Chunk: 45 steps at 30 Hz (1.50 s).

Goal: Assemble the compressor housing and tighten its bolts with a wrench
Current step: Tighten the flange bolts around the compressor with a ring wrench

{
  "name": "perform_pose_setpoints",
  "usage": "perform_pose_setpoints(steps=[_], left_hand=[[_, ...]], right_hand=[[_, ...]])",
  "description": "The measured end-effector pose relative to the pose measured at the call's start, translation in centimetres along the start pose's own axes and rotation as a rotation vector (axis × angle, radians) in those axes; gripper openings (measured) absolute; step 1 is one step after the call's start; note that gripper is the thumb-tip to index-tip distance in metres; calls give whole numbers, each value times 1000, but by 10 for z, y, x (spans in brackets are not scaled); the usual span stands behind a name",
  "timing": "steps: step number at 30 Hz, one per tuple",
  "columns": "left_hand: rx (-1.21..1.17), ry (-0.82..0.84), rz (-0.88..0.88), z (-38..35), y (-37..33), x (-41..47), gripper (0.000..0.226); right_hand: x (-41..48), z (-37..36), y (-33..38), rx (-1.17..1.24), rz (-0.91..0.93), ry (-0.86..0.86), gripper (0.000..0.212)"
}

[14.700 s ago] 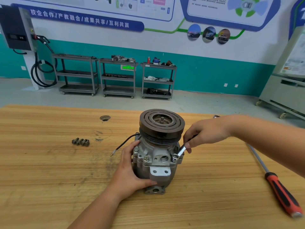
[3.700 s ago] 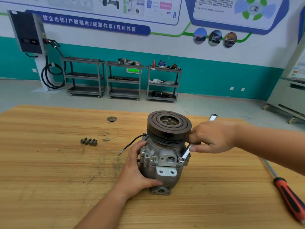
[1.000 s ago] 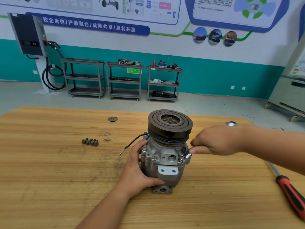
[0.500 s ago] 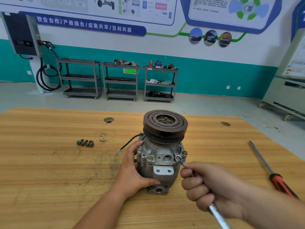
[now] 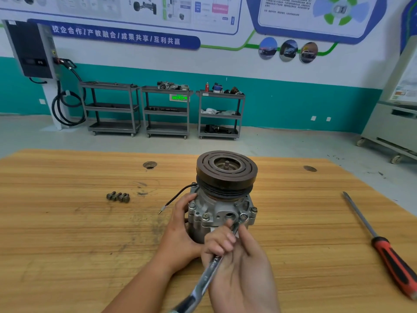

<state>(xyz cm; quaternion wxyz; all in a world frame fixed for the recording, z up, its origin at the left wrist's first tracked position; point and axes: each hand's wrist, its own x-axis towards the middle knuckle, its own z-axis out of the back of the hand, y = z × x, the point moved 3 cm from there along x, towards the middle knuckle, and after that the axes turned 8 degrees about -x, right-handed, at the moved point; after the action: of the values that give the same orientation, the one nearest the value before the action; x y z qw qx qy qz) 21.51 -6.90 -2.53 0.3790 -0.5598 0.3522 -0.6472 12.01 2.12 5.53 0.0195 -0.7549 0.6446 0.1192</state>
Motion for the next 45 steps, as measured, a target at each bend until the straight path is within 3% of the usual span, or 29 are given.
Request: perform_pose_setpoints(steps=[2, 5, 8, 11, 15, 20, 23, 26, 31, 39, 45], left_hand=[[-15, 3, -1, 0, 3, 1, 101], [-62, 11, 28, 0, 7, 0, 105], [-46, 38, 26, 0, 9, -1, 110], [-20, 45, 28, 2, 6, -1, 114], [-9, 62, 39, 3, 6, -1, 118], [1, 68, 57, 3, 6, -1, 118], [1, 70, 61, 4, 6, -1, 117], [-5, 73, 55, 4, 7, 0, 116], [-10, 69, 45, 3, 6, 0, 116], [-7, 76, 49, 4, 5, 0, 117], [4, 77, 48, 3, 4, 0, 118]], right_hand=[[-2, -1, 7, -53, 36, 2, 51], [-16, 5, 13, -595, 14, -28, 18], [-36, 24, 22, -842, -32, 6, 26], [-35, 41, 59, -1245, -32, -2, 28], [-9, 42, 131, -1737, 178, -72, 23], [17, 0, 173, -2604, 442, 257, 28], [27, -22, 172, -2954, 505, 322, 34], [34, -37, 170, -3108, 540, 369, 36], [49, -49, 164, -3181, 317, 578, 38], [73, -68, 149, -3243, 49, 690, 44], [80, -68, 142, -3312, 53, 801, 48]])
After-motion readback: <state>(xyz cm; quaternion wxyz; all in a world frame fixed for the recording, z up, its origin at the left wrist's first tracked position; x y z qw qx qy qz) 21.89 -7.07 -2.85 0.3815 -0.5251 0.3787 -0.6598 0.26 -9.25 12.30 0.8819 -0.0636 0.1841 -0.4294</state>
